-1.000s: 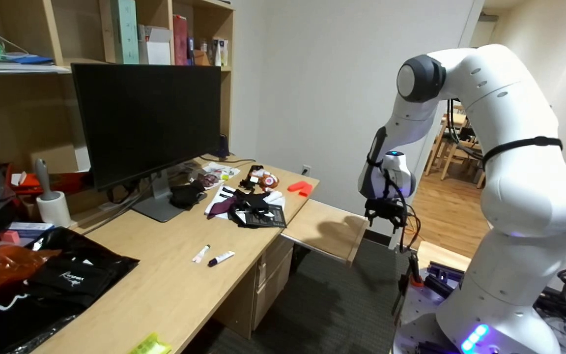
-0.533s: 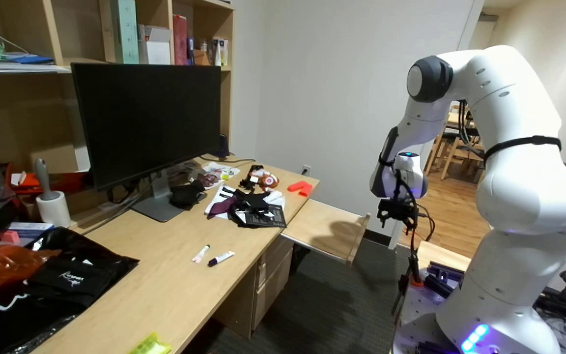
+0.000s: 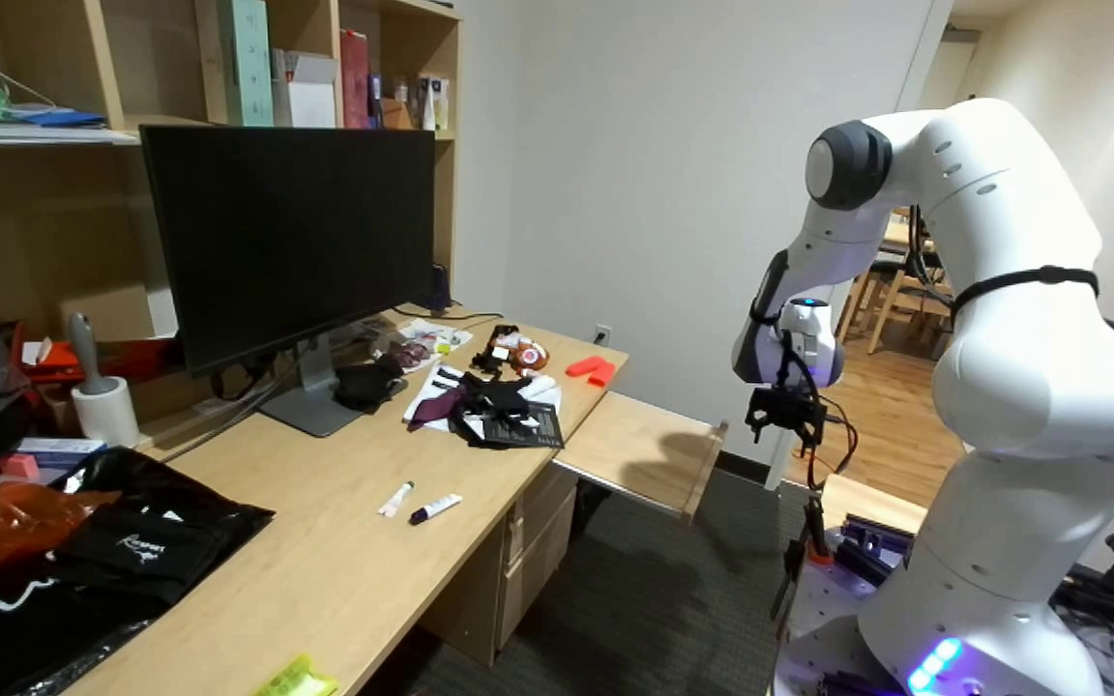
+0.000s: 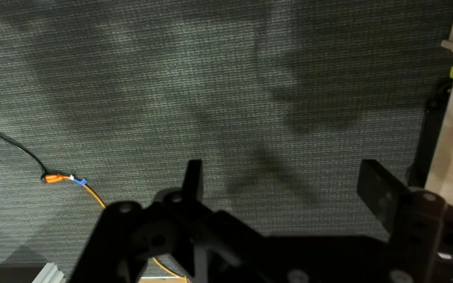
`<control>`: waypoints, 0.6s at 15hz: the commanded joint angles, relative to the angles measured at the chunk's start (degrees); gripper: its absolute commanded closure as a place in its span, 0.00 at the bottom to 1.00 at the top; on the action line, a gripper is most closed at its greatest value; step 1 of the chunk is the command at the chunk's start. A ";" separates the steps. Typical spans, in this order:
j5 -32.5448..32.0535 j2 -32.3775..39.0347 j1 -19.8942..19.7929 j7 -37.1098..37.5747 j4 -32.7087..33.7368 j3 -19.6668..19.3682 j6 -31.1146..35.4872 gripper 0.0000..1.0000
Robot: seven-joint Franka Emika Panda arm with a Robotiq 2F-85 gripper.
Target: Close the first top drawer
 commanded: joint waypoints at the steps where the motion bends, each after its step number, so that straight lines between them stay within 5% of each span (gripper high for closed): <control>1: 0.69 3.47 -0.44 -2.05 2.59 1.60 -1.61 0.00; 9: 2.19 7.20 -0.59 -2.02 5.19 7.21 3.56 0.00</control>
